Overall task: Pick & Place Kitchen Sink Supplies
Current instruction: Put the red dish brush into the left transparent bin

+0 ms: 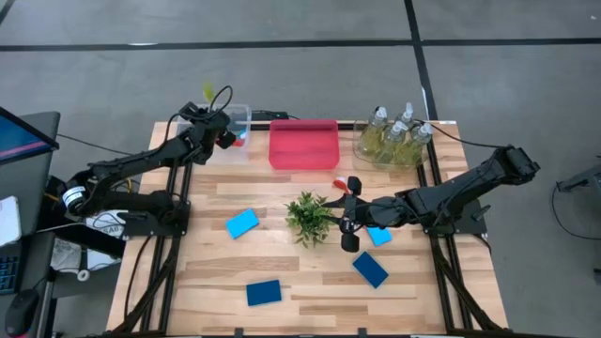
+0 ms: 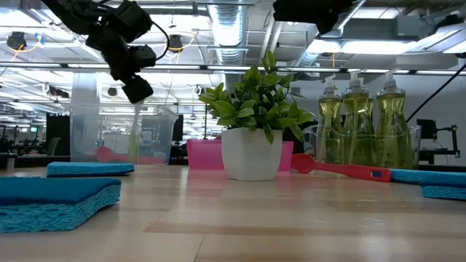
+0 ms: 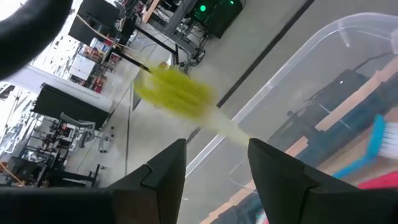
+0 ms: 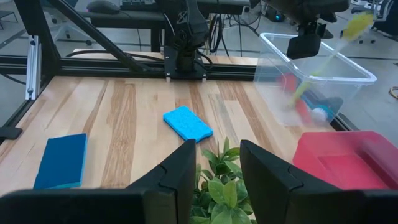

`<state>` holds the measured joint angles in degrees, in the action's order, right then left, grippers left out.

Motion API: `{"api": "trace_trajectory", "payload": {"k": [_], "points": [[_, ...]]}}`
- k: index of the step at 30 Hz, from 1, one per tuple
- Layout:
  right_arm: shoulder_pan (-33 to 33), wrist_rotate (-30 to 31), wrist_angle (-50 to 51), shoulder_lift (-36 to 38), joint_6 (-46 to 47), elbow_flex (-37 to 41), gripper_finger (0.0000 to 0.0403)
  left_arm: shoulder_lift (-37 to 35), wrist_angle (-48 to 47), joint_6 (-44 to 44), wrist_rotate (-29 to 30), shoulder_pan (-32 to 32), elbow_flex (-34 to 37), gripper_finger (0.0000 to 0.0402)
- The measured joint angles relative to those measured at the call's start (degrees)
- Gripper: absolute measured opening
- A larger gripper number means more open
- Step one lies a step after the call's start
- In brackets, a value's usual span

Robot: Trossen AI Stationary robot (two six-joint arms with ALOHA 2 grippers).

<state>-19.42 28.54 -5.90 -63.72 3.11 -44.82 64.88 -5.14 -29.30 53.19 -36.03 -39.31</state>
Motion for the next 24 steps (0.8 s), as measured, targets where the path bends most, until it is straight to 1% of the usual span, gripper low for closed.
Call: {"api": "trace_trajectory", "payload": {"k": [6, 14, 17, 21, 24], "points": [[0.0, 0.02, 0.01, -0.01, 0.01, 0.0, 0.0118, 0.0, -0.01, 0.62, -0.02, 0.0, 0.0, 0.0175], [0.0, 0.02, -0.01, -0.02, 0.01, 0.0, 0.0118, 0.0, 0.01, 4.66, -0.04, 0.0, 0.0, 0.0171], [0.0, 0.02, 0.0, -0.02, 0.01, 0.0, 0.0118, 0.0, 0.01, 7.13, 0.0, 0.9, 0.0, 0.0172], [0.0, 0.02, -0.04, 0.0, 0.01, 0.0, 0.0118, -0.36, 0.07, 9.21, -0.07, 5.28, 0.0, 0.0172], [-0.04, 0.02, -0.06, 0.05, 0.15, 0.0, 0.0118, -2.01, 0.6, 10.29, -0.07, 10.81, 0.0, 0.0172]]}}
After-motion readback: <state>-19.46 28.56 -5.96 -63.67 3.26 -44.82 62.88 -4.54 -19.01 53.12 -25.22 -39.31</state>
